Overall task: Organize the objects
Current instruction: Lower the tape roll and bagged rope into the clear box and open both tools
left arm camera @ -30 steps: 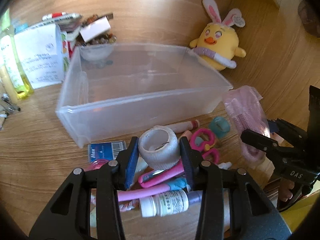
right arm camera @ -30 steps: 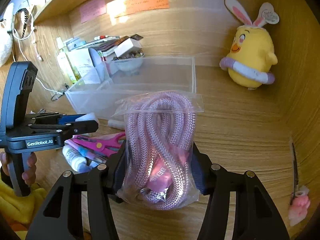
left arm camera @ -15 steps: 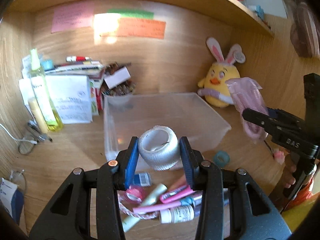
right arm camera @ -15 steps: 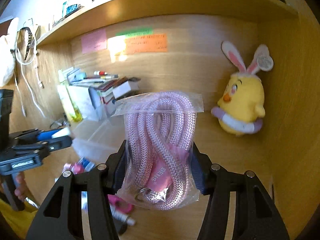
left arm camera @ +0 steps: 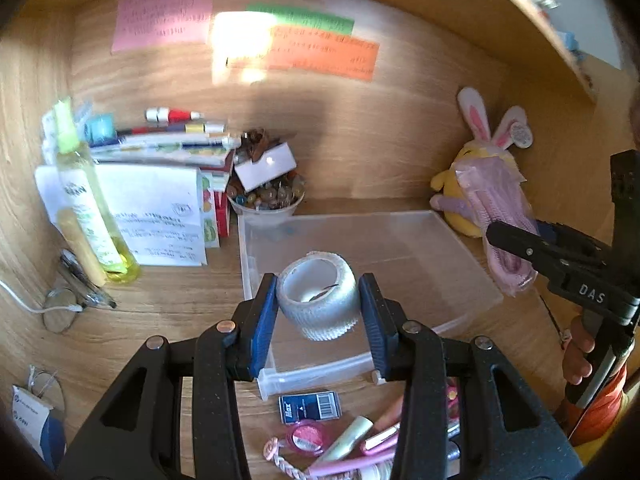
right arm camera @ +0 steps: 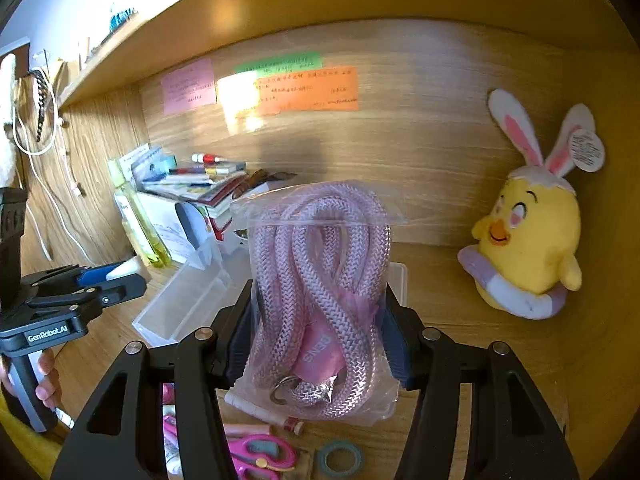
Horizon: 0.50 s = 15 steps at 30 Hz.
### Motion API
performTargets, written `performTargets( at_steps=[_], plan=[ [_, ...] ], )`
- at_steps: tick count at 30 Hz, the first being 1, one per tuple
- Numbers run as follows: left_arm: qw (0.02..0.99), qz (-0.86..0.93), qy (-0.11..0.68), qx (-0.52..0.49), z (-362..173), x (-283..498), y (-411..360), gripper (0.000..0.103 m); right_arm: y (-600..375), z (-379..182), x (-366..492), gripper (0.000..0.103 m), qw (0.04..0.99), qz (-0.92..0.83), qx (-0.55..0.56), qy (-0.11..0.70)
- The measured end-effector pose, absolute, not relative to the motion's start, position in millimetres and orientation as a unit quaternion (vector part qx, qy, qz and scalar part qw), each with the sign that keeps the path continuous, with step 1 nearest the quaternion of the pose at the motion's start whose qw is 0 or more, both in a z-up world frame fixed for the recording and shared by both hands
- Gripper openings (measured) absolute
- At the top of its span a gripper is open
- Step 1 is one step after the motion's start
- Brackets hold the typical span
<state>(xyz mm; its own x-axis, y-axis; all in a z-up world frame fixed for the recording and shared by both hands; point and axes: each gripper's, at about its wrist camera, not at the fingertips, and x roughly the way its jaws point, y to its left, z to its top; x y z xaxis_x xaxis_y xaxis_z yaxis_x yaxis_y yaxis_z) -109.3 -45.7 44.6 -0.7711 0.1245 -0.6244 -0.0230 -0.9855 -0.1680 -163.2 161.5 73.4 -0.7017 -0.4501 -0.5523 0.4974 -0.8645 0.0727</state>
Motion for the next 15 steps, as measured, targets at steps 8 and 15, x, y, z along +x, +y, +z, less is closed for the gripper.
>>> performTargets(
  at_steps=[8, 15],
  plan=[
    [0.045, 0.919, -0.076, -0.385, 19, -143, -44, 0.041, 143, 41, -198, 0.052, 0.259, -0.900, 0.347, 0.055],
    [0.056, 0.905, -0.071, -0.417, 0, -159, -40, 0.041, 131, 13, -217, 0.052, 0.264, -0.878, 0.393, 0.067]
  ],
)
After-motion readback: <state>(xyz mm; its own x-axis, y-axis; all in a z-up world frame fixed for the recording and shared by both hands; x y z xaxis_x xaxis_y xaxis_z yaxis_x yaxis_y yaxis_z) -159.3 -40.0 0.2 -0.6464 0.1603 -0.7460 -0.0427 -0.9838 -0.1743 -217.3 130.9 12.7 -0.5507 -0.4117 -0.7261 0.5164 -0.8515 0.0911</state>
